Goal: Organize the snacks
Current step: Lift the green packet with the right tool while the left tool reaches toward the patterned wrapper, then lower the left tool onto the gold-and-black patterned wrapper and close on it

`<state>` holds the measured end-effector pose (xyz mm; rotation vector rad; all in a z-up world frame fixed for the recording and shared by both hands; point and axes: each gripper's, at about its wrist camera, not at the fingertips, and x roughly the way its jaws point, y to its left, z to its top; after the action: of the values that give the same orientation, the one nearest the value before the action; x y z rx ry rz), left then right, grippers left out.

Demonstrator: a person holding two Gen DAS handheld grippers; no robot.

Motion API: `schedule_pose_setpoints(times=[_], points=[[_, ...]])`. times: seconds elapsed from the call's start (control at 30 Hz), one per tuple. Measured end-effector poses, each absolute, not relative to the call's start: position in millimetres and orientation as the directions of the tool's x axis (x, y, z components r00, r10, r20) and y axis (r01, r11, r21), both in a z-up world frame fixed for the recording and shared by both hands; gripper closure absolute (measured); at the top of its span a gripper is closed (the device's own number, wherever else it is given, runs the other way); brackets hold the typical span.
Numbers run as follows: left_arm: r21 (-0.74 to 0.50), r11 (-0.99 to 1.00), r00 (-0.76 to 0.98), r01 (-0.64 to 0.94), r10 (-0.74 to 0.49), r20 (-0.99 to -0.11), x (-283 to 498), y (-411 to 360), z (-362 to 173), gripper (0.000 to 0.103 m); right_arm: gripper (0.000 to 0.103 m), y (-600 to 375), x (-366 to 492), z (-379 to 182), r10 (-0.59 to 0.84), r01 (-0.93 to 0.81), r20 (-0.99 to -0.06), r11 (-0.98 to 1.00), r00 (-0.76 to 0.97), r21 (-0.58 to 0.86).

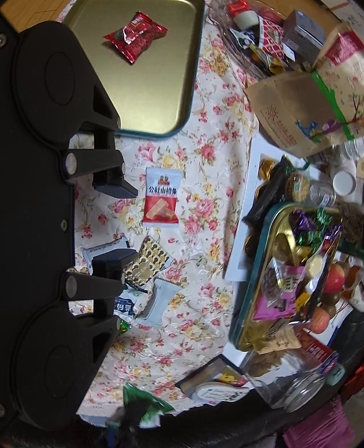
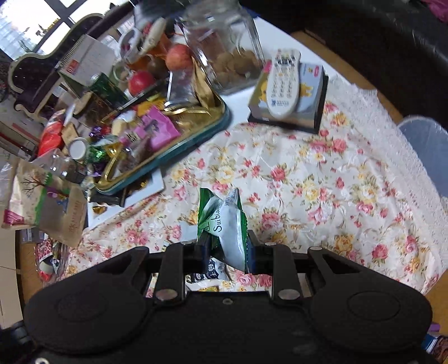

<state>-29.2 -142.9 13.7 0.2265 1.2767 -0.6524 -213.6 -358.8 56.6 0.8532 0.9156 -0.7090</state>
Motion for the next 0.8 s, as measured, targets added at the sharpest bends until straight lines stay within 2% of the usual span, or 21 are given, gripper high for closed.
schedule_pose_setpoints(times=[0.27, 0.8], points=[[-0.195, 0.761, 0.092, 0.619, -0.316, -0.944, -57, -187, -12, 0.056, 0.076, -363, -232, 76, -0.122, 0.783, -0.852, 0.477, 0.509, 0.399], [-0.2, 0.863, 0.119, 0.464, -0.284, -0.951, -59, -225, -50, 0.056, 0.077, -392, -275, 86, -0.167, 0.807, -0.823, 0.374, 0.543, 0.456]])
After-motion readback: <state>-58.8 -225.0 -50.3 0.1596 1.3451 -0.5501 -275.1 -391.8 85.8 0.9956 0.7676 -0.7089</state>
